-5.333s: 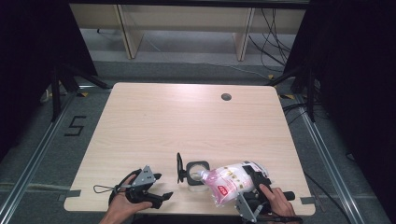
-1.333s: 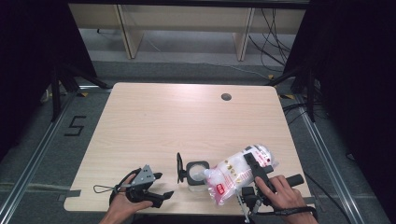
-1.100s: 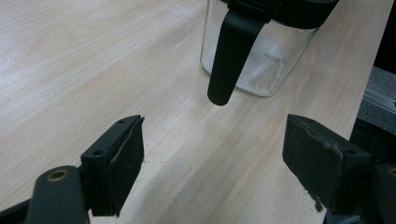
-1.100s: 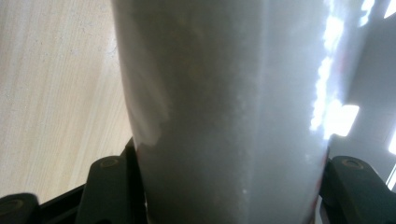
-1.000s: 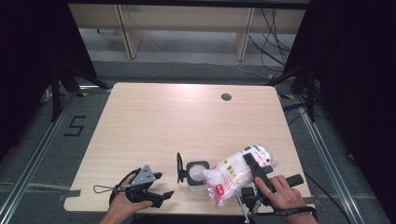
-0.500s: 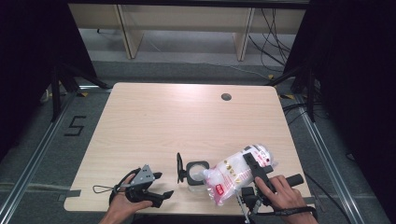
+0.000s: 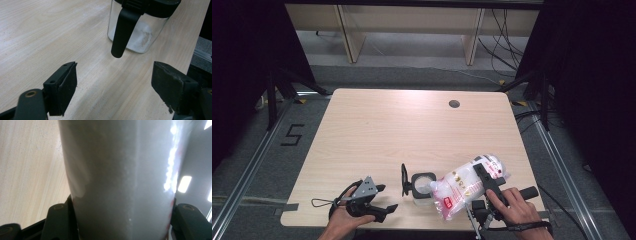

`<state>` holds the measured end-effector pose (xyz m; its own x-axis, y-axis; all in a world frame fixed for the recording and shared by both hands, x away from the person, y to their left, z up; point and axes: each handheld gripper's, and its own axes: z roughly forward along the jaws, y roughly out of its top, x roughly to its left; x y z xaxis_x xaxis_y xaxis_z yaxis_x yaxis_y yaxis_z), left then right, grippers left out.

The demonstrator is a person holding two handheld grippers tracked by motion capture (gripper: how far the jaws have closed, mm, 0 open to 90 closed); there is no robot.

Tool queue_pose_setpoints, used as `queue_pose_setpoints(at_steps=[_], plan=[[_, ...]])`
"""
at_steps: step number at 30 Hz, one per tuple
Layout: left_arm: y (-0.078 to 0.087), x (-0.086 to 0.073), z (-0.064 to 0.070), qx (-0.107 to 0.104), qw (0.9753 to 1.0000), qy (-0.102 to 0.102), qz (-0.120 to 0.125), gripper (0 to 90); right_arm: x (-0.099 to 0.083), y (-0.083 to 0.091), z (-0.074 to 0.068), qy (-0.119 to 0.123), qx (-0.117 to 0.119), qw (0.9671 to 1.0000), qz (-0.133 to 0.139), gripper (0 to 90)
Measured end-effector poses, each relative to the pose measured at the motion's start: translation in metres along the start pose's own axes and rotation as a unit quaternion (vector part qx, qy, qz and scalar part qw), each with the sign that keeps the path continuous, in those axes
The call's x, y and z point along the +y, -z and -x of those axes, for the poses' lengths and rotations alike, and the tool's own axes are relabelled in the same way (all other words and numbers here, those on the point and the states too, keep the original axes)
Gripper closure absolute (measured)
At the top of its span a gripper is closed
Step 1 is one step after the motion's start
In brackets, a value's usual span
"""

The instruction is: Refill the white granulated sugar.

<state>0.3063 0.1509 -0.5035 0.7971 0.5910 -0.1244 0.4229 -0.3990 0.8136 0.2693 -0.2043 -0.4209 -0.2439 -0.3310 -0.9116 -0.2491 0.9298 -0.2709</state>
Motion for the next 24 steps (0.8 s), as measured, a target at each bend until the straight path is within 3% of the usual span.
queue_pose_setpoints(at_steps=[5, 6, 8, 9, 12, 13, 16, 17, 19, 21, 23, 24], plan=[[0.0000, 0.0000, -0.0001, 0.002, 1.0000, 0.000, 0.006, 20.3, -0.0001, -0.0016, -0.0032, -0.011, -0.004, 0.9999, 0.006, 41.8], [0.0000, -0.0001, 0.0001, 0.002, 1.0000, 0.002, 0.006, 20.3, -0.0007, -0.0024, -0.0027, -0.002, -0.006, 0.9999, 0.009, 41.8], [0.0003, -0.0001, 0.0001, 0.003, 1.0000, 0.001, 0.003, 20.3, 0.0008, -0.0002, -0.0023, -0.006, 0.002, 1.0000, 0.000, 41.9], [0.0002, -0.0001, 0.0001, 0.003, 1.0000, 0.000, 0.003, 20.3, 0.0000, -0.0010, -0.0040, -0.016, -0.002, 0.9999, 0.005, 41.9], [0.0001, 0.0000, -0.0001, 0.001, 1.0000, 0.000, 0.001, 20.3, -0.0001, -0.0016, -0.0006, 0.002, -0.009, 0.9999, 0.013, 41.9], [0.0002, 0.0000, -0.0001, 0.001, 1.0000, 0.001, 0.001, 20.3, -0.0006, 0.0001, -0.0044, -0.028, 0.000, 0.9996, 0.000, 41.9], [-0.0001, -0.0001, 0.0002, 0.002, 1.0000, 0.002, 0.006, 20.3, 0.0003, 0.0007, -0.0006, -0.004, 0.006, 1.0000, -0.004, 41.9], [0.0001, -0.0001, 0.0003, 0.001, 1.0000, 0.002, 0.006, 20.3, -0.0006, -0.0009, -0.0039, -0.016, -0.005, 0.9998, 0.005, 41.9], [-0.0002, -0.0002, 0.0006, 0.001, 1.0000, 0.004, 0.006, 20.3, 0.0000, 0.0008, -0.0028, -0.017, 0.008, 0.9998, -0.006, 41.9], [0.0002, 0.0000, 0.0001, 0.003, 1.0000, 0.001, 0.003, 20.3, 0.0001, -0.0004, -0.0020, -0.008, 0.006, 0.9999, 0.000, 41.9], [0.0002, -0.0001, 0.0001, 0.003, 1.0000, 0.001, 0.003, 20.3, -0.0006, -0.0009, -0.0039, -0.020, 0.001, 0.9998, 0.005, 41.9], [-0.0001, -0.0001, 0.0002, 0.001, 1.0000, 0.002, 0.006, 20.4, -0.0006, -0.0019, -0.0011, -0.006, -0.002, 0.9999, 0.013, 41.9]])
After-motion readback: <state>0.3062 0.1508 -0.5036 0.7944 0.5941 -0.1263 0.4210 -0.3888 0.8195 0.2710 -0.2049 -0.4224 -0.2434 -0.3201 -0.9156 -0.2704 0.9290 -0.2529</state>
